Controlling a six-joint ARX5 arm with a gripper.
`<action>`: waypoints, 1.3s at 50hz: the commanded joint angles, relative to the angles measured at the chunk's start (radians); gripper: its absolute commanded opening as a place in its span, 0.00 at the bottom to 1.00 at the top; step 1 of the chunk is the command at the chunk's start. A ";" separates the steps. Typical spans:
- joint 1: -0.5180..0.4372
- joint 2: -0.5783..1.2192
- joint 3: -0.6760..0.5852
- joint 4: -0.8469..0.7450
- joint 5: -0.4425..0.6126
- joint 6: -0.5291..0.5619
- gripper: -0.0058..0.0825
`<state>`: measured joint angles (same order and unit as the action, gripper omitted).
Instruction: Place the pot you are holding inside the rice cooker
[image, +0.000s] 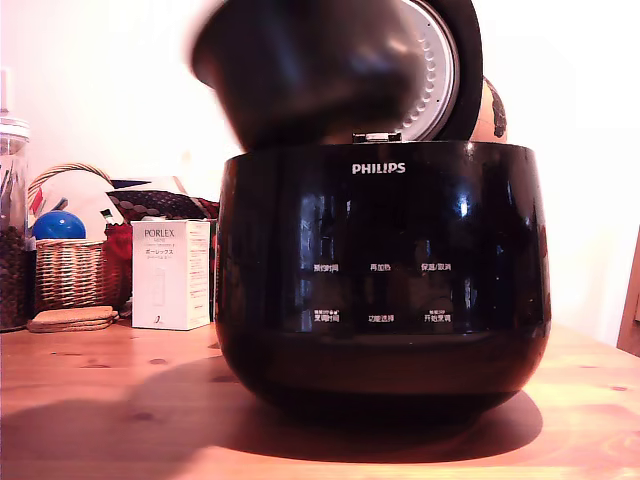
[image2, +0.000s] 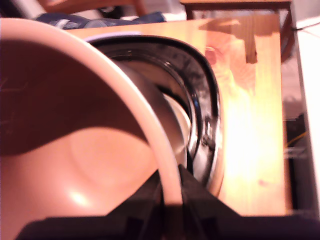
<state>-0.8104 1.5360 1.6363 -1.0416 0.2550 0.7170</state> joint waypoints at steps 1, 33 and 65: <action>-0.018 0.017 0.030 0.027 0.003 0.025 0.04; -0.076 0.141 0.030 0.018 -0.111 0.307 0.04; -0.076 0.192 0.030 0.018 -0.140 0.391 0.04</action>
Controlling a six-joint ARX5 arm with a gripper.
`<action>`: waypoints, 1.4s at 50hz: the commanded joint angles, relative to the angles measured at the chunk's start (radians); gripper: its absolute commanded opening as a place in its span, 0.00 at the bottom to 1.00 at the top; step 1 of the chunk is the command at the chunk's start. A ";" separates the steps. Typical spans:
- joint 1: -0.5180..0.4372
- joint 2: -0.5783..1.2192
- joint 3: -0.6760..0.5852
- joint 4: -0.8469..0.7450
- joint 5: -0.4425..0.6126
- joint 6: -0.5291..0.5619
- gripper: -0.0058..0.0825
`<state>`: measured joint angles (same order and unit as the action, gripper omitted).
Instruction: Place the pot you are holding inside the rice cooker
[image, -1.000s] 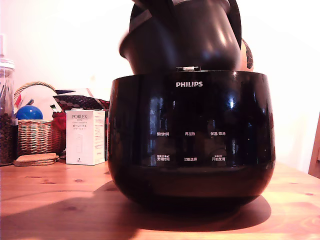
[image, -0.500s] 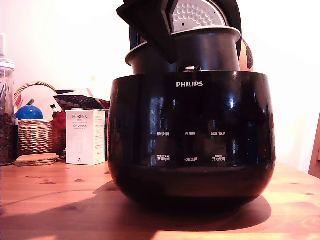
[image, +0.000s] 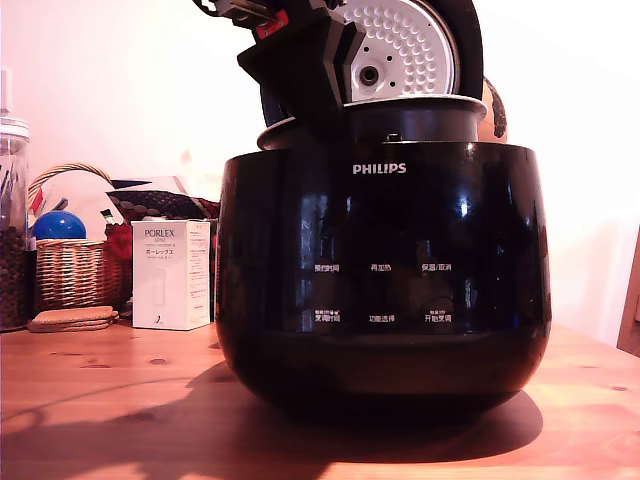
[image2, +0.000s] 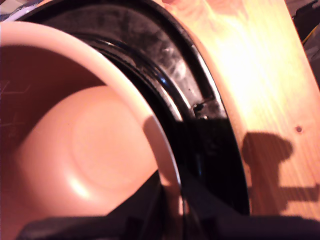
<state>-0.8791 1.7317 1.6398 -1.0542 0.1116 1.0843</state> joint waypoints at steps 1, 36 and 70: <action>-0.008 -0.004 0.027 0.030 0.003 0.019 0.04; -0.014 -0.018 0.085 0.011 0.010 -0.168 0.32; 0.121 -0.072 0.262 -0.301 -0.133 -0.580 0.04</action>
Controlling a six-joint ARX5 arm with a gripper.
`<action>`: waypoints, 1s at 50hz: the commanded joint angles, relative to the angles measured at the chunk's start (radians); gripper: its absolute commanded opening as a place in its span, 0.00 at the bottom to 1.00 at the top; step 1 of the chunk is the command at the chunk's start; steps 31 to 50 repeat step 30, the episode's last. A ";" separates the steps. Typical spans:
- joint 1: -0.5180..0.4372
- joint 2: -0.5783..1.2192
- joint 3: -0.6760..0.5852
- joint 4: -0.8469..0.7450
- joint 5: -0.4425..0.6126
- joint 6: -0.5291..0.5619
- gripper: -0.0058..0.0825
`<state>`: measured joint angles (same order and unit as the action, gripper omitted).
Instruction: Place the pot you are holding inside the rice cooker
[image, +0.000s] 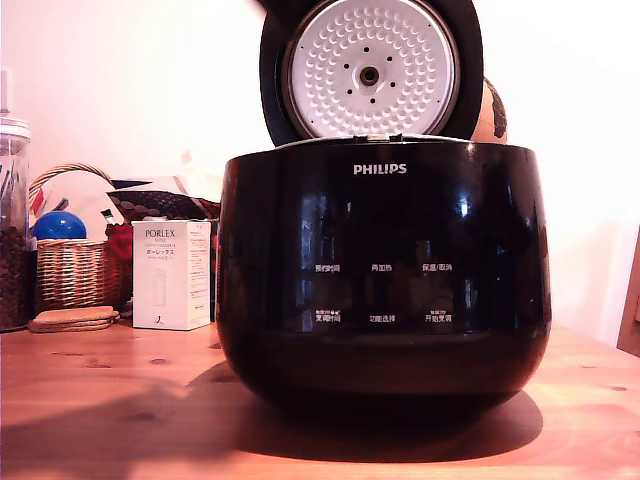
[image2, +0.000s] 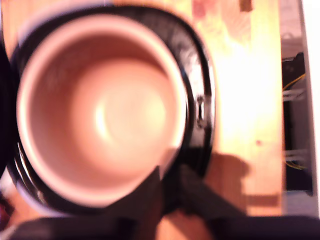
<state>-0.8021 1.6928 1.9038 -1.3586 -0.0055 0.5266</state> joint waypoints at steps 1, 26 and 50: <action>0.060 -0.033 -0.002 0.003 -0.020 -0.096 0.04; 0.456 -0.057 -0.002 0.126 -0.071 -0.348 0.04; 0.489 -0.059 -0.002 0.137 -0.071 -0.348 0.04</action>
